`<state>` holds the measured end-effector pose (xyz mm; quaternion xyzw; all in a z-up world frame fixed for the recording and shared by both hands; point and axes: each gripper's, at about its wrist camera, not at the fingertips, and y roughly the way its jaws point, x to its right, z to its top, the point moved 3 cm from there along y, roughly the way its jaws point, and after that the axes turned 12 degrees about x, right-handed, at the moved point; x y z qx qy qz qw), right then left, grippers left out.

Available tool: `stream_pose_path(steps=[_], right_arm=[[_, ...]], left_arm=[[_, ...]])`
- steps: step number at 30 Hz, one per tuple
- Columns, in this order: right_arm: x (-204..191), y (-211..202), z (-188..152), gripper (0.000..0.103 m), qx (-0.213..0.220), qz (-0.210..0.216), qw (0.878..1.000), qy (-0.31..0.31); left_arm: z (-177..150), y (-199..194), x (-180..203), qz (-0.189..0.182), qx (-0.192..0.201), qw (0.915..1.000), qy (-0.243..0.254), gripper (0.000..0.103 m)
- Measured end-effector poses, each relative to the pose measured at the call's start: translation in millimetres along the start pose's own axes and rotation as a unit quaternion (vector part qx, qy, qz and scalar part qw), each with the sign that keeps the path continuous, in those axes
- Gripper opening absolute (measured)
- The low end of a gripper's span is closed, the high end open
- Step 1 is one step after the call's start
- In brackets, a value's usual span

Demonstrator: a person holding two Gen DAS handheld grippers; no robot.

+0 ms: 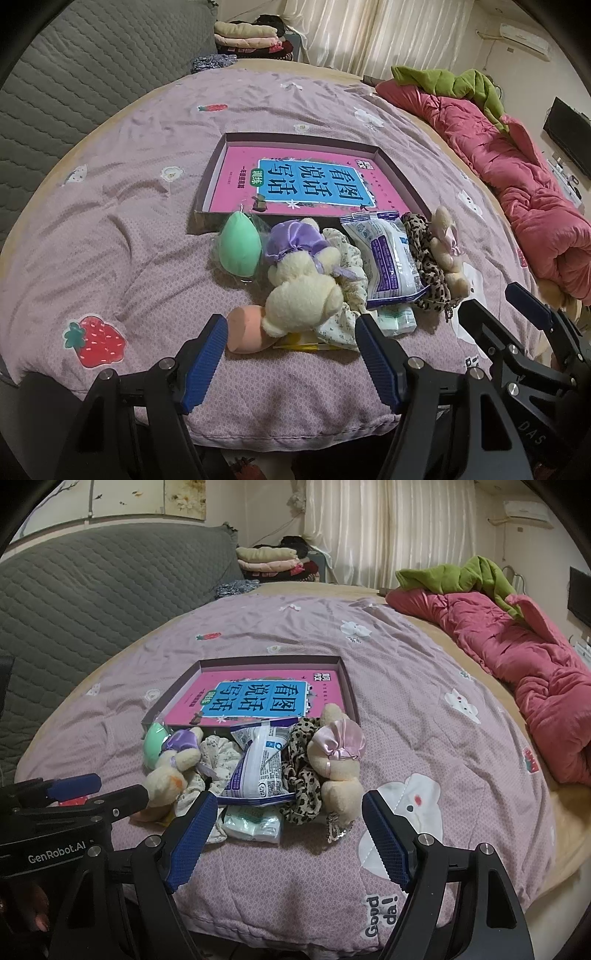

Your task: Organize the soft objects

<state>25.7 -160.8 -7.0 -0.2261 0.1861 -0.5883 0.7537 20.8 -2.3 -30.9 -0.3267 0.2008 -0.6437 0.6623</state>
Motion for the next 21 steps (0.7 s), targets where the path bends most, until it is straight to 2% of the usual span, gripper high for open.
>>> stream_pose_path(steps=[21], right_arm=[[13.9, 4.1, -0.8, 0.081, 0.000, -0.002, 1.000, 0.029]], left_arm=[[4.2, 10.9, -10.7, -0.020, -0.021, 0.9992, -0.027, 0.071]])
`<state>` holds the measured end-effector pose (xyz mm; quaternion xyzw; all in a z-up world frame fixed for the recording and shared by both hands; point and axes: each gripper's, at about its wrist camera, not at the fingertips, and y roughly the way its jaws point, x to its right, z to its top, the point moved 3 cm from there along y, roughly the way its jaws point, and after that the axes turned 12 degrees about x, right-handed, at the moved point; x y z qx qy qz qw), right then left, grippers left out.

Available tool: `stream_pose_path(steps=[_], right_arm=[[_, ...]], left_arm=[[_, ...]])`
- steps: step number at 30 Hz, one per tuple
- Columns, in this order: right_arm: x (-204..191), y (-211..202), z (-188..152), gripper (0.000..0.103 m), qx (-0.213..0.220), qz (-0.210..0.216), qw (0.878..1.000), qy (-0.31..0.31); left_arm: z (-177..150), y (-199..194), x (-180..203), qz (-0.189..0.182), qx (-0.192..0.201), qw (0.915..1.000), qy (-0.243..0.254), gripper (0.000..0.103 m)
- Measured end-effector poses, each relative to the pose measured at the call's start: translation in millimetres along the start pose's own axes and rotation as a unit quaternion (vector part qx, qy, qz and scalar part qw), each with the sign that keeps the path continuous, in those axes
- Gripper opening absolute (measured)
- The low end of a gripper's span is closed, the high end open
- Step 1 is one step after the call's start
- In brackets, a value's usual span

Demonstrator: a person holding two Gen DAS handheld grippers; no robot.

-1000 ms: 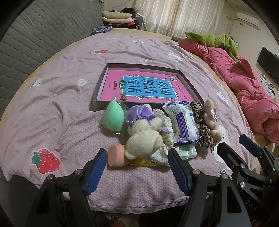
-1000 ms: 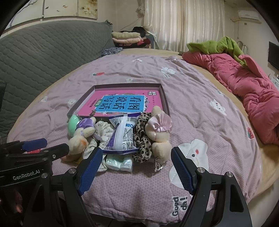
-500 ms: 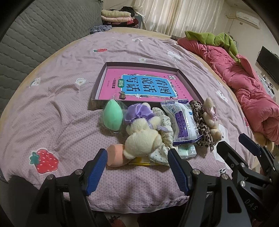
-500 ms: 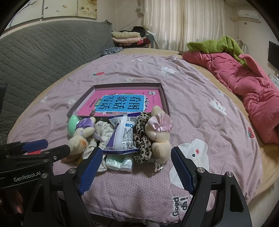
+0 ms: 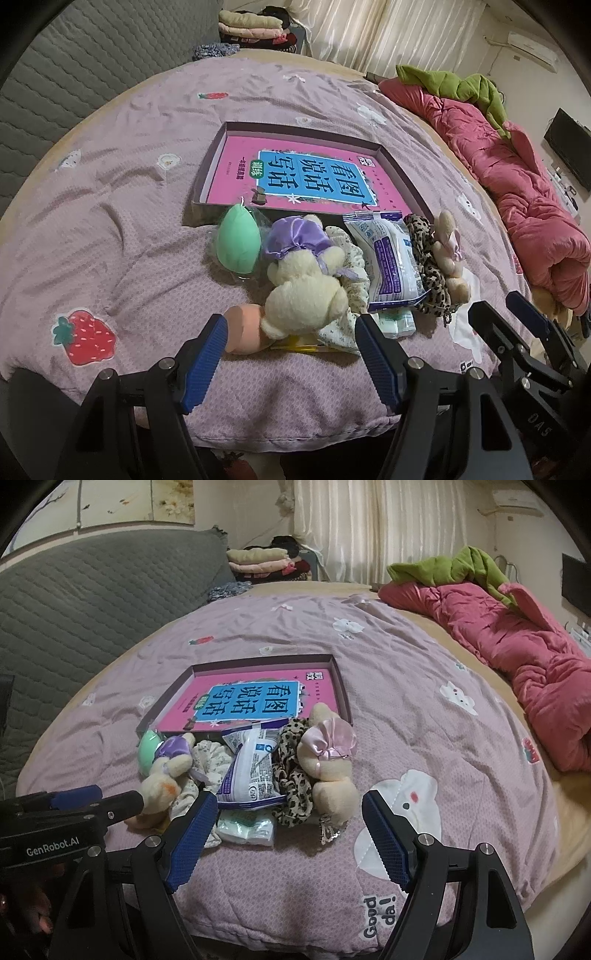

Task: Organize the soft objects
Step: 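Grasp the purple-hat bunny with the left tool while the right tool grasps the pink-bow bunny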

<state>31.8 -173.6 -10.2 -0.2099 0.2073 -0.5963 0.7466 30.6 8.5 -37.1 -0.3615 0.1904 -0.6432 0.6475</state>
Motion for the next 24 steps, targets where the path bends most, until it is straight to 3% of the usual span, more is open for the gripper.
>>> stream_pose_path(steps=[5, 17, 24], right_arm=[[8.0, 4.3, 0.0, 0.081, -0.002, -0.003, 1.000, 0.013], [34.1, 29.1, 0.3, 0.081, -0.023, -0.020, 0.998, 0.048], [57.1, 56.0, 3.0, 0.081, -0.043, -0.026, 0.996, 0.077]], left_arm=[[10.5, 9.0, 2.2, -0.014, -0.007, 0.9998, -0.007, 0.071], [19.9, 47.7, 11.3, 0.010, -0.052, 0.9985, 0.017, 0.071], [21.9, 59.8, 5.6, 0.005, -0.071, 0.9974, 0.010, 0.058]])
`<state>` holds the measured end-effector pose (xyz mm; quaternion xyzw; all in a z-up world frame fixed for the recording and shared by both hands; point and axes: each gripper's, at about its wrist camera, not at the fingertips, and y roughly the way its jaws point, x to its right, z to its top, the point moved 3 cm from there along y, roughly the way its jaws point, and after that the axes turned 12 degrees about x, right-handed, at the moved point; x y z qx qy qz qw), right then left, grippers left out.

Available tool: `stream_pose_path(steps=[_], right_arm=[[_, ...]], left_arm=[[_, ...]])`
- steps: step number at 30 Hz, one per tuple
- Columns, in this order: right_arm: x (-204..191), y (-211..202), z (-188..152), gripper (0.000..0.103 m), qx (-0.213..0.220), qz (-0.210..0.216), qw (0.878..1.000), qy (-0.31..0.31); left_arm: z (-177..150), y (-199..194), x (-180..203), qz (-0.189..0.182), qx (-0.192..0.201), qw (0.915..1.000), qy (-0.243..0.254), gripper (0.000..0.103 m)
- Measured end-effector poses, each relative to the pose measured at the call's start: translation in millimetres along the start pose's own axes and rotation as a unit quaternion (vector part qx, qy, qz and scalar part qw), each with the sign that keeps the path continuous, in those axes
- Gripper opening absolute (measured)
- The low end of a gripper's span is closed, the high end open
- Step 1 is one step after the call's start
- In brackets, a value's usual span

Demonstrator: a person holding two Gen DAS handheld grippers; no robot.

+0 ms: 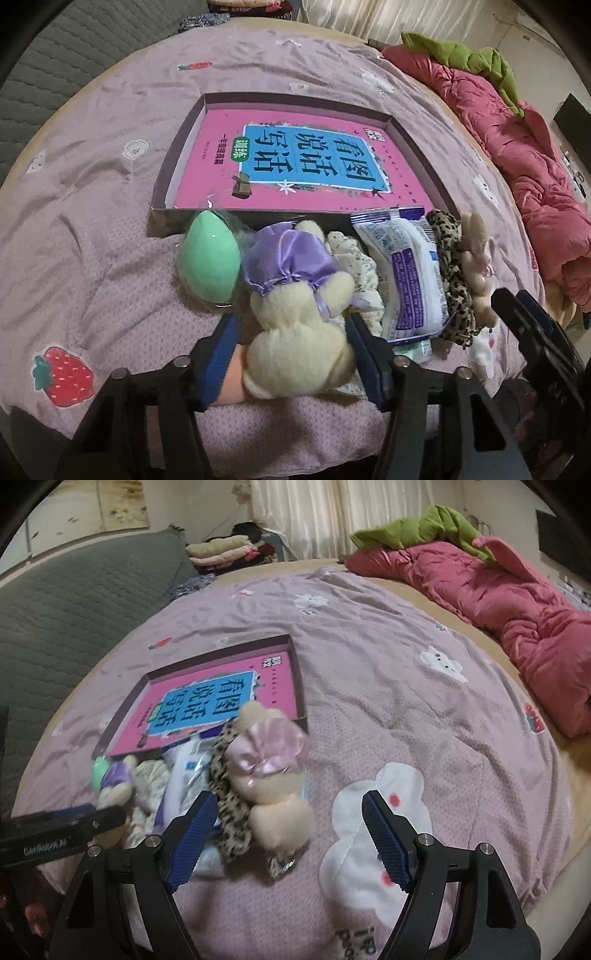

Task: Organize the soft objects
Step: 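Grasp the purple-hat bunny with the left tool while the right tool grasps the pink-bow bunny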

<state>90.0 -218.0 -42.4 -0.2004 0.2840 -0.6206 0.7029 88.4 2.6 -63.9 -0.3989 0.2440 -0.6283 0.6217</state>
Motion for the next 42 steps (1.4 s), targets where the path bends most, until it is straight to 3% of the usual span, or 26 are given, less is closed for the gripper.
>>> stream_pose_path(steps=[11, 17, 21, 42], right_arm=[[11.3, 41.9, -2.7, 0.080, -0.035, 0.048, 0.998, 0.024], [1.7, 53.0, 0.4, 0.054, -0.042, 0.087, 0.995, 0.022], [-2.7, 50.4, 3.1, 0.047, -0.032, 0.095, 0.995, 0.018], [6.6, 11.7, 28.2, 0.045, 0.021, 0.088, 0.995, 0.035]], left_arm=[[5.7, 13.7, 2.4, -0.020, -0.019, 0.9996, -0.009, 0.050], [6.0, 19.5, 0.3, -0.019, -0.026, 0.9993, -0.015, 0.047], [6.1, 20.7, -1.2, -0.023, -0.029, 0.9991, -0.020, 0.045], [35.4, -25.7, -13.5, -0.071, 0.030, 0.9954, -0.057, 0.042]])
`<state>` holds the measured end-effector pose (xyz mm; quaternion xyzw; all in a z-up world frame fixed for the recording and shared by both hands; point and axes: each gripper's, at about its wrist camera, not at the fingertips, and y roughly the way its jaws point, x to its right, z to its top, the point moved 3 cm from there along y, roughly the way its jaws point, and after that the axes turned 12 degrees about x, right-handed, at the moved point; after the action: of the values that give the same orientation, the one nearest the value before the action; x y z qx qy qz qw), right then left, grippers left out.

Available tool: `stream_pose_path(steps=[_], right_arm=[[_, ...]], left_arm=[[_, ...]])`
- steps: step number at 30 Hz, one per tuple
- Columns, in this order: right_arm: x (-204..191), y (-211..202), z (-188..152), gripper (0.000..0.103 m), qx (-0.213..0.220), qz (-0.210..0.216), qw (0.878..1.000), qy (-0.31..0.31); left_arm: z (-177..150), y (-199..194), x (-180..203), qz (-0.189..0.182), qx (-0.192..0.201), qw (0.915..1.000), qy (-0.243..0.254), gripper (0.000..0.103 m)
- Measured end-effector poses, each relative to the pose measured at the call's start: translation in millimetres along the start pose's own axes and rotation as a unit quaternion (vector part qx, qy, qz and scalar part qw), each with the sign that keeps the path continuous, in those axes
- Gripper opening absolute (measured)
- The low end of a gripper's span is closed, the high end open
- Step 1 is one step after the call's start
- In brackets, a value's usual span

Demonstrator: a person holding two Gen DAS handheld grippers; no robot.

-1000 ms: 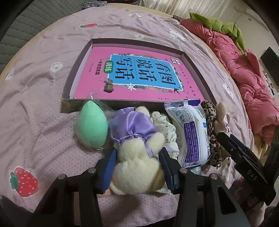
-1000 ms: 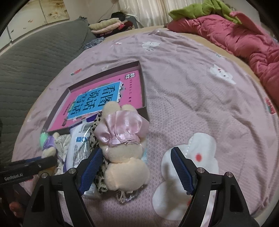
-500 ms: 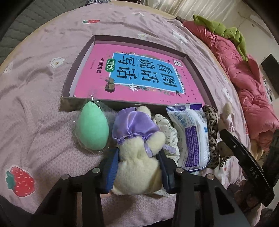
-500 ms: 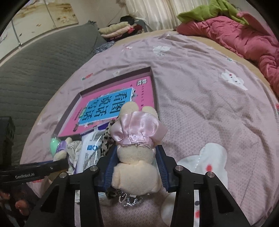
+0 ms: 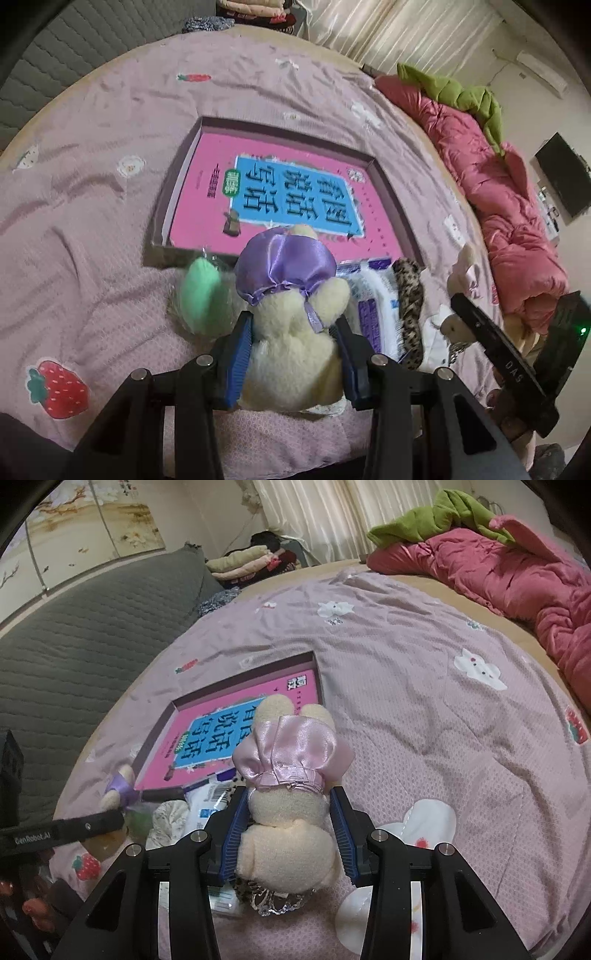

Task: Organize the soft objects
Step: 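Grasp the purple-hat bunny with the left tool while the right tool grasps the pink-bow bunny, then carry both bunnies over the pink book tray and lower them onto it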

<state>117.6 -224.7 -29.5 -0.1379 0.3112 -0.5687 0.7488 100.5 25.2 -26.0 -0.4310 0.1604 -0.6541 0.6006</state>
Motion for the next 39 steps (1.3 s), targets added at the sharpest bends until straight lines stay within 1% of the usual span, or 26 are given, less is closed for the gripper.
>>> stream_pose_path(steps=[6, 17, 24, 30, 34, 39], right_arm=[[-5.0, -8.1, 15.4, 0.045, 0.013, 0.005, 1.000, -0.005], [-27.9, -12.0, 38.9, 0.045, 0.031, 0.013, 0.999, -0.035], [-39.0, -7.9, 51.5, 0.045, 0.039, 0.015, 0.998, -0.056], [-45.3, -3.3, 58.0, 0.046, 0.043, 0.011, 0.996, -0.072], [-51.5, 1.3, 63.4, 0.045, 0.047, 0.002, 0.995, -0.092], [-53.8, 10.6, 69.4, 0.045, 0.047, -0.003, 0.994, -0.102]], left_arm=[[17.1, -15.3, -1.9, -0.009, 0.024, 0.9997, -0.006, 0.042], [37.3, -29.8, -6.5, 0.005, 0.060, 0.9981, 0.015, 0.042], [54.8, -36.4, -18.6, 0.011, 0.082, 0.9965, 0.008, 0.042], [63.3, -33.0, -26.9, 0.019, 0.090, 0.9957, 0.008, 0.042], [66.0, -29.9, -24.1, 0.022, 0.096, 0.9949, 0.020, 0.042], [70.1, -23.3, -23.3, 0.022, 0.098, 0.9946, 0.025, 0.042]])
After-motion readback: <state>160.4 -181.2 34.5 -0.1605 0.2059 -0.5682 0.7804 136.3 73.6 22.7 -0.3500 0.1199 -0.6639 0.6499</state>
